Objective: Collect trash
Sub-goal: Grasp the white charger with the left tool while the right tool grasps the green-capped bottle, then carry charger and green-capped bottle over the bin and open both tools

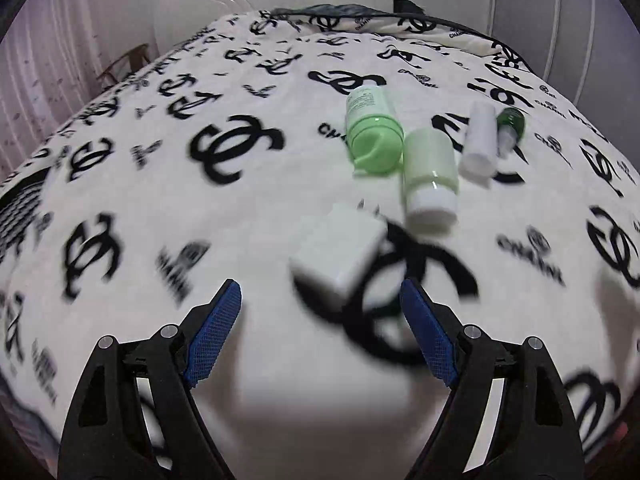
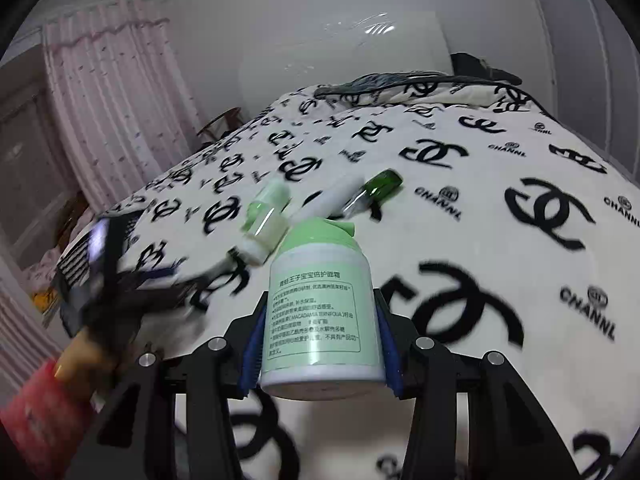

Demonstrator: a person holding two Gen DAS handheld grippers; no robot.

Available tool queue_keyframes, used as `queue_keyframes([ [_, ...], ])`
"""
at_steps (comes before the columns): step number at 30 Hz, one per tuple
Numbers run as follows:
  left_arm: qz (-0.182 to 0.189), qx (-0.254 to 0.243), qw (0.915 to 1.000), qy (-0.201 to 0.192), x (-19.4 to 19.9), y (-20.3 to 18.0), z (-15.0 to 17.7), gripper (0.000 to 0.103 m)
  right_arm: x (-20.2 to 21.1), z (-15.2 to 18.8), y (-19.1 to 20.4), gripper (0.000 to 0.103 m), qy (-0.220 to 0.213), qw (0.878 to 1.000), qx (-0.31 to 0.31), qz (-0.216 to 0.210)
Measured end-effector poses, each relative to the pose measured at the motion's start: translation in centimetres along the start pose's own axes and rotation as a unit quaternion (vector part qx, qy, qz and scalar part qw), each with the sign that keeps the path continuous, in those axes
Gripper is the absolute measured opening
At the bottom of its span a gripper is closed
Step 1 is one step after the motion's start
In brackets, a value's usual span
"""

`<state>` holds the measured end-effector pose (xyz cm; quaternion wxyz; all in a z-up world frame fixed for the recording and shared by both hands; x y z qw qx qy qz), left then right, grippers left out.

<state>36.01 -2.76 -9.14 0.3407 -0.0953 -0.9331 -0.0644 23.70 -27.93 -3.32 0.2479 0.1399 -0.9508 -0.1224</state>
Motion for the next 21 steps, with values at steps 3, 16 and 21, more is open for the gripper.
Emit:
queue_keyframes([
  [3, -0.026, -0.025, 0.9989, 0.029, -3.6, -0.1, -0.7, 0.08, 0.9, 1.2, 0.6, 0.047, 0.004, 1.0, 0.009, -0.008],
  [16, -0.016, -0.01, 0.9998, -0.008, -2.4, -0.4, -0.8, 0.041, 2.1, 4.9, 2.2, 0.047, 0.017, 0.999, 0.0, -0.029],
  [21, -0.003, 0.008, 0.9993, -0.035, 0.7, 0.0, -1.3, 0.04, 3.5, 5.1, 2.8, 0.047, 0.014, 0.999, -0.001, -0.035],
])
Point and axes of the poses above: each gripper's, at about its wrist camera, not at the fingertips, and x roughly against the way its jaws point, y to its left, z to its underside, the point moved 4 cm from there along -x, roughly the way its jaws point, and after that the axes turned 10 degrees about -y, right-handed, at the moved point
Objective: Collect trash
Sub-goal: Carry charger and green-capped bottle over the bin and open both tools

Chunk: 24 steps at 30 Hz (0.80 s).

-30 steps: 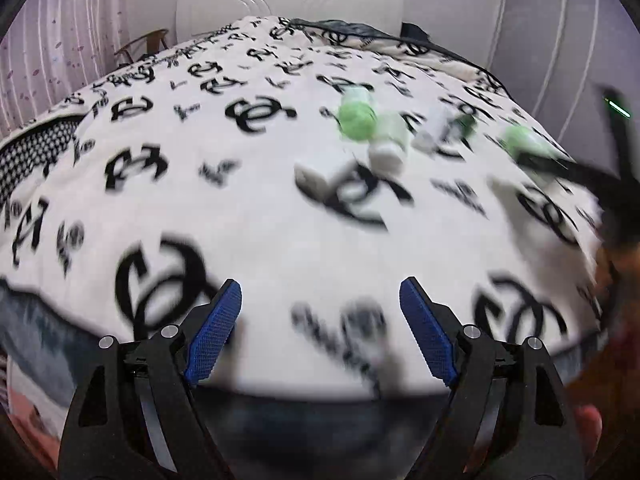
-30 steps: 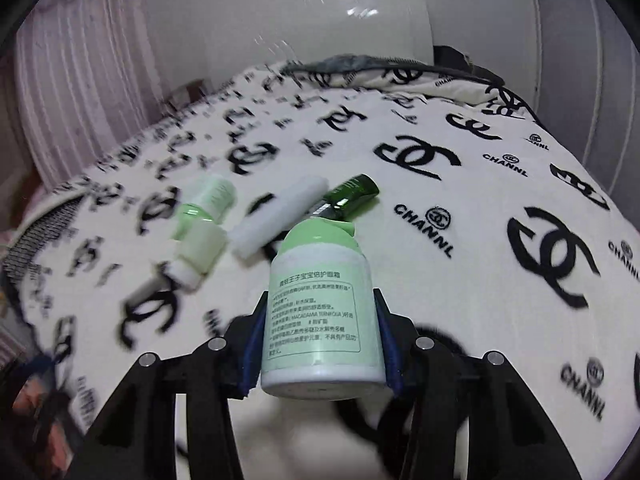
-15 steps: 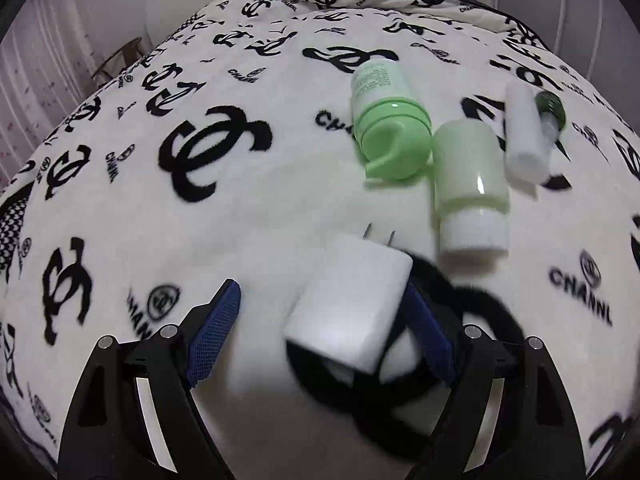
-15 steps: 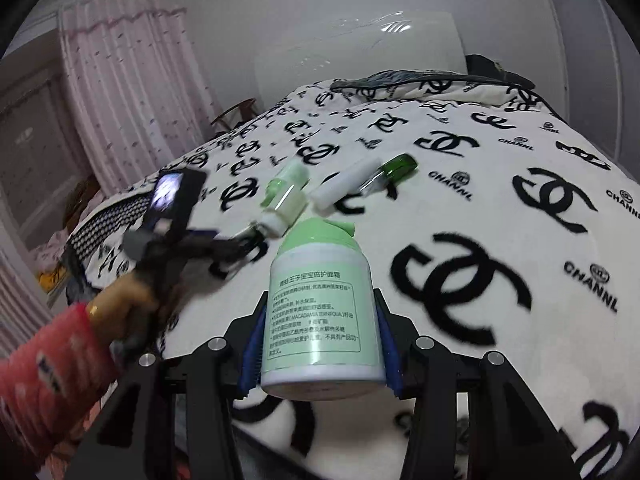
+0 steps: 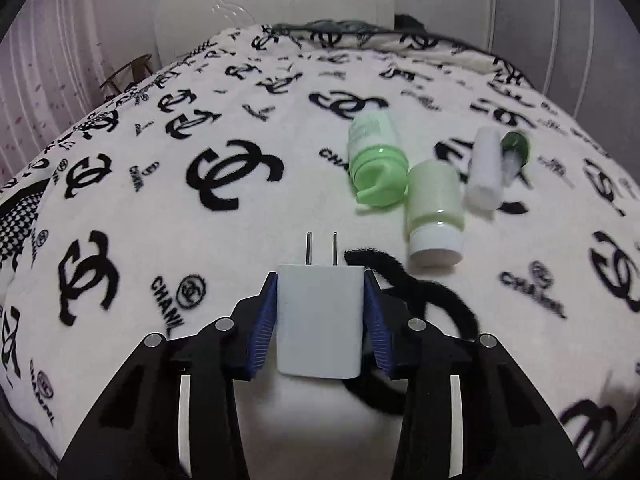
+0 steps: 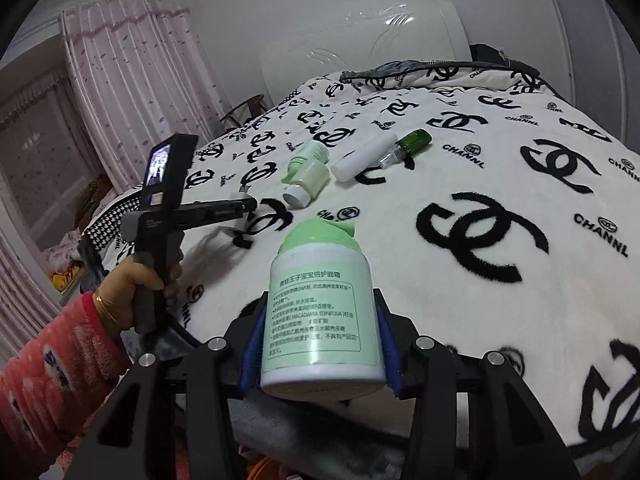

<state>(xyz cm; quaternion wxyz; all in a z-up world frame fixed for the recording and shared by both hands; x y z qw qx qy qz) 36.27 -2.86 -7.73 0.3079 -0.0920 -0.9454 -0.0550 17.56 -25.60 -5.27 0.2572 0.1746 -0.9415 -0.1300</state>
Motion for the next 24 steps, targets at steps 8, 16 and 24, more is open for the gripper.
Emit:
queue_keyframes([
  [8, 0.026, 0.026, 0.9993, -0.006, 5.5, 0.8, 2.6, 0.04, 3.3, -0.1, 2.0, 0.047, -0.022, 1.0, 0.006, -0.006],
  [16, 0.1, -0.012, 0.9945, -0.028, 17.0, -3.7, 9.6, 0.04, 7.7, 4.2, 4.9, 0.047, 0.001, 0.999, 0.036, -0.026],
  [24, 0.163, 0.007, 0.9831, 0.084, 17.3, -8.9, 22.5, 0.04, 6.9, 16.3, 5.1, 0.047, 0.122, 0.992, 0.035, -0.02],
])
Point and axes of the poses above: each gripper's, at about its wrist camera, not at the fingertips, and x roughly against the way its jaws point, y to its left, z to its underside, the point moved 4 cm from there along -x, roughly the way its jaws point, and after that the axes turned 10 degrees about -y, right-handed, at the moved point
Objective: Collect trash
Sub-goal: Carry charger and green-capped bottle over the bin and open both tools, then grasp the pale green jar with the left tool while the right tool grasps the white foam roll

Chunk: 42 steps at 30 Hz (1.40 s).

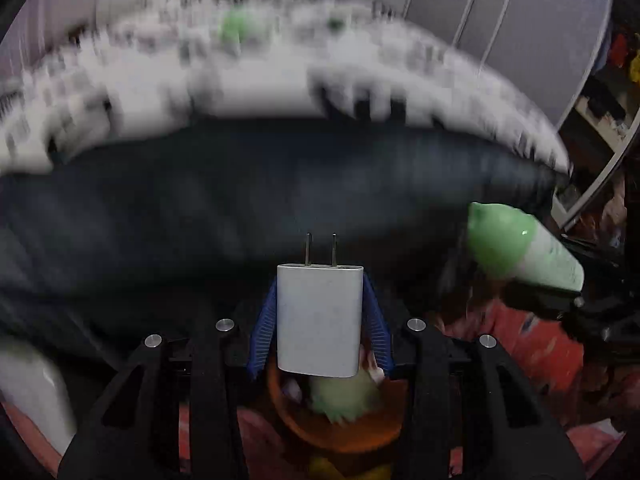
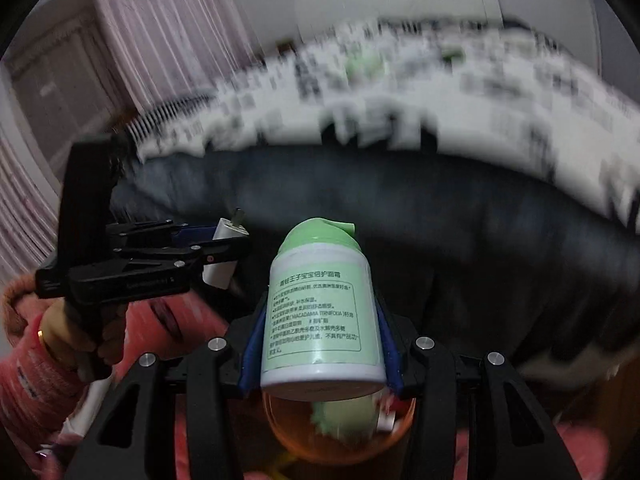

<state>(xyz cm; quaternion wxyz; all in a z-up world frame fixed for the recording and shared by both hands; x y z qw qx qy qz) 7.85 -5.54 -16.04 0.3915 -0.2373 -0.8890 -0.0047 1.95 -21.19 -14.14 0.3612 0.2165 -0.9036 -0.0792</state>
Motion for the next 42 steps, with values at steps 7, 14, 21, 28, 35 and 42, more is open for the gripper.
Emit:
queue_keyframes([
  [7, -0.034, 0.009, 0.9847, 0.171, -11.9, -0.5, 9.6, 0.04, -9.3, 8.8, -3.6, 0.047, 0.135, 0.988, -0.023, 0.069],
  [14, -0.055, 0.052, 0.9766, 0.201, -14.0, 1.1, 10.7, 0.059, -11.2, 10.1, -6.6, 0.074, 0.158, 0.98, -0.084, 0.084],
  [21, -0.055, 0.078, 0.976, 0.196, -13.7, 2.1, 10.9, 0.061, -11.0, 10.5, -7.5, 0.074, 0.155, 0.978, -0.109, 0.091],
  [28, -0.057, 0.069, 0.979, 0.183, -12.9, 1.4, 11.2, 0.061, -11.2, 10.4, -7.5, 0.074, 0.149, 0.978, -0.104, 0.099],
  [35, -0.07, 0.039, 0.9869, 0.14, -8.8, 0.4, 9.0, 0.061, -10.7, 10.3, -7.7, 0.074, 0.142, 0.979, -0.112, 0.095],
  [42, -0.083, -0.02, 0.9963, -0.01, 1.7, 0.1, -1.2, 0.063, -11.3, 10.4, -6.6, 0.074, 0.151, 0.982, -0.095, 0.069],
])
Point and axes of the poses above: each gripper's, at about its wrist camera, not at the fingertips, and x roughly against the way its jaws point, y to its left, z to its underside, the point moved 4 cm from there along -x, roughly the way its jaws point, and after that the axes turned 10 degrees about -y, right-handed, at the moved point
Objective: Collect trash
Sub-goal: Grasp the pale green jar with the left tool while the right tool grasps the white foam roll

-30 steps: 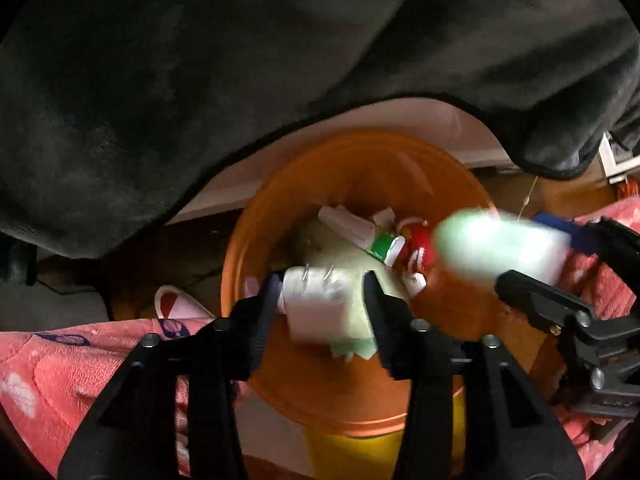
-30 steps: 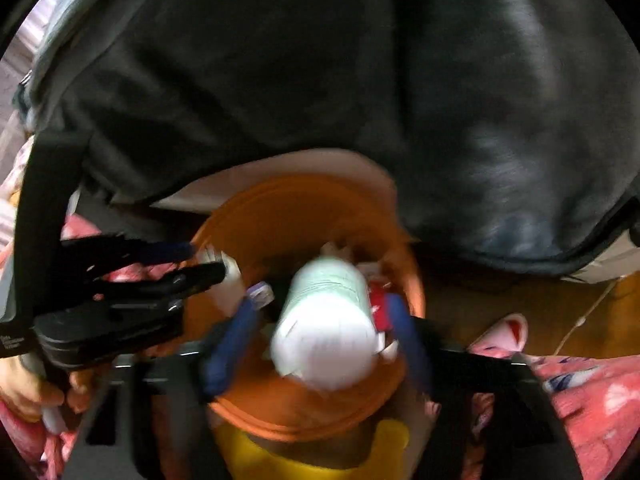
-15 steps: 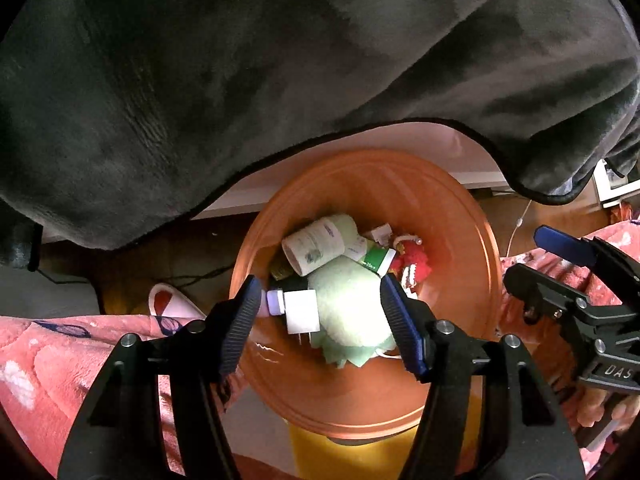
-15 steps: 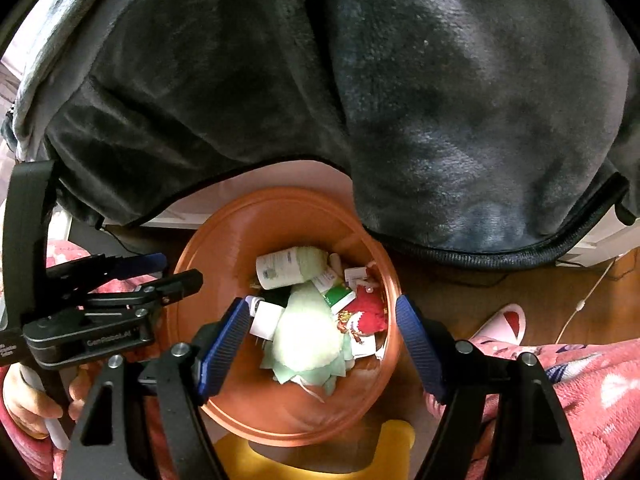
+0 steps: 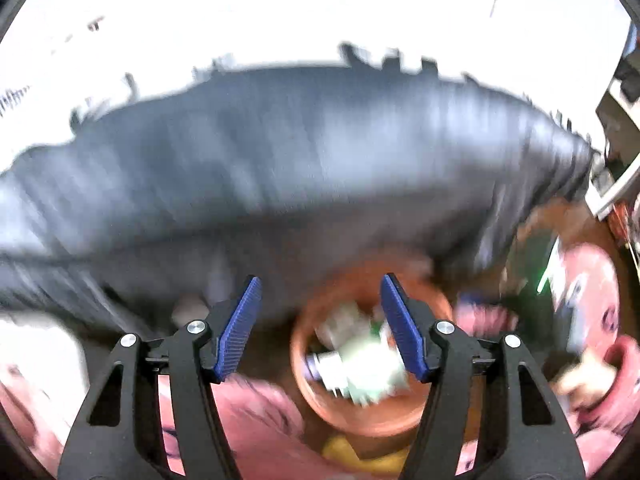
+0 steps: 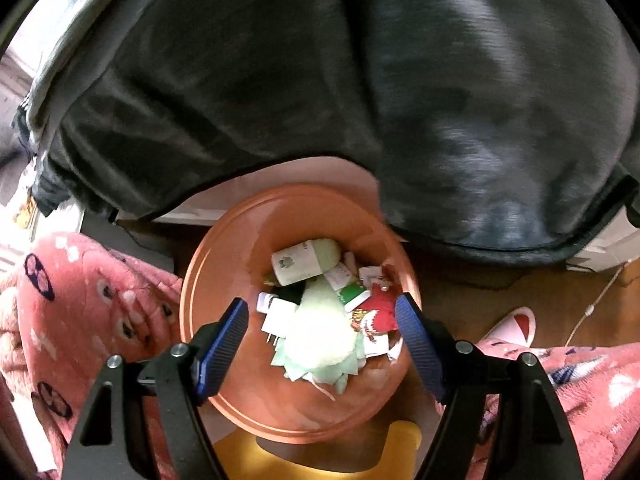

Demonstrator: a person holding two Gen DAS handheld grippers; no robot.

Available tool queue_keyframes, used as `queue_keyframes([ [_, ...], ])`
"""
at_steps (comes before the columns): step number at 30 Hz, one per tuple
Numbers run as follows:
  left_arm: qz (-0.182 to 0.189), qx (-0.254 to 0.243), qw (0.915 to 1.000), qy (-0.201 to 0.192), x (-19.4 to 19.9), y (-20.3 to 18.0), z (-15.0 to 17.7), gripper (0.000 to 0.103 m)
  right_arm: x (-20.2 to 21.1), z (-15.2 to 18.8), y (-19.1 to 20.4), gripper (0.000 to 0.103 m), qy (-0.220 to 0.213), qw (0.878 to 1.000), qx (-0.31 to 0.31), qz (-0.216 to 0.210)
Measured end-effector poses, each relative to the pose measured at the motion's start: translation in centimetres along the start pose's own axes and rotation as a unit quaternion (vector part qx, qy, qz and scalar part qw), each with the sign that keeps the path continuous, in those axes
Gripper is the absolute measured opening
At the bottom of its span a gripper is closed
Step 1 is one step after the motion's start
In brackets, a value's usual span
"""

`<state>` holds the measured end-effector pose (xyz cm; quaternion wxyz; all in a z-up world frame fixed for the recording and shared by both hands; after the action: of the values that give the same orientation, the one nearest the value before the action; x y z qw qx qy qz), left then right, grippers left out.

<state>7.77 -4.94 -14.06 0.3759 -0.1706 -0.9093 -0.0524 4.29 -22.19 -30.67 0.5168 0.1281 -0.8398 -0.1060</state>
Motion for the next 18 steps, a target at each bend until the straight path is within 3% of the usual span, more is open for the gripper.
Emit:
queue_keyframes([
  [3, -0.01, 0.004, 0.9983, -0.057, 1.3, 2.0, -7.0, 0.068, 0.0, 0.1, 0.7, 0.074, -0.001, 1.0, 0.014, -0.01],
  [7, -0.011, 0.016, 0.9967, -0.078, -1.9, 3.8, -14.6, 0.068, -0.3, 0.2, 1.0, 0.074, 0.002, 1.0, 0.022, -0.014],
  [12, -0.026, 0.008, 0.9974, -0.067, -10.6, 4.2, -22.5, 0.068, -0.8, 0.2, 0.4, 0.074, 0.015, 0.999, 0.005, -0.031],
  [18, -0.053, 0.017, 0.9977, -0.037, -18.4, 4.9, -26.9, 0.068, -0.9, 0.1, -0.6, 0.074, 0.02, 0.998, -0.028, -0.049],
])
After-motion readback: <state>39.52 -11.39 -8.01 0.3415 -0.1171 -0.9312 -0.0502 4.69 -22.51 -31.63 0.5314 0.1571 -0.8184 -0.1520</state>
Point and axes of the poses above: each gripper's, at about its wrist camera, not at the fingertips, and x roughly against the way its jaws point, y to its left, z to its underside, the point moved 4 cm from there along -x, roughly the way its jaws point, and after that the axes turned 10 degrees about -y, right-handed, at the moved point
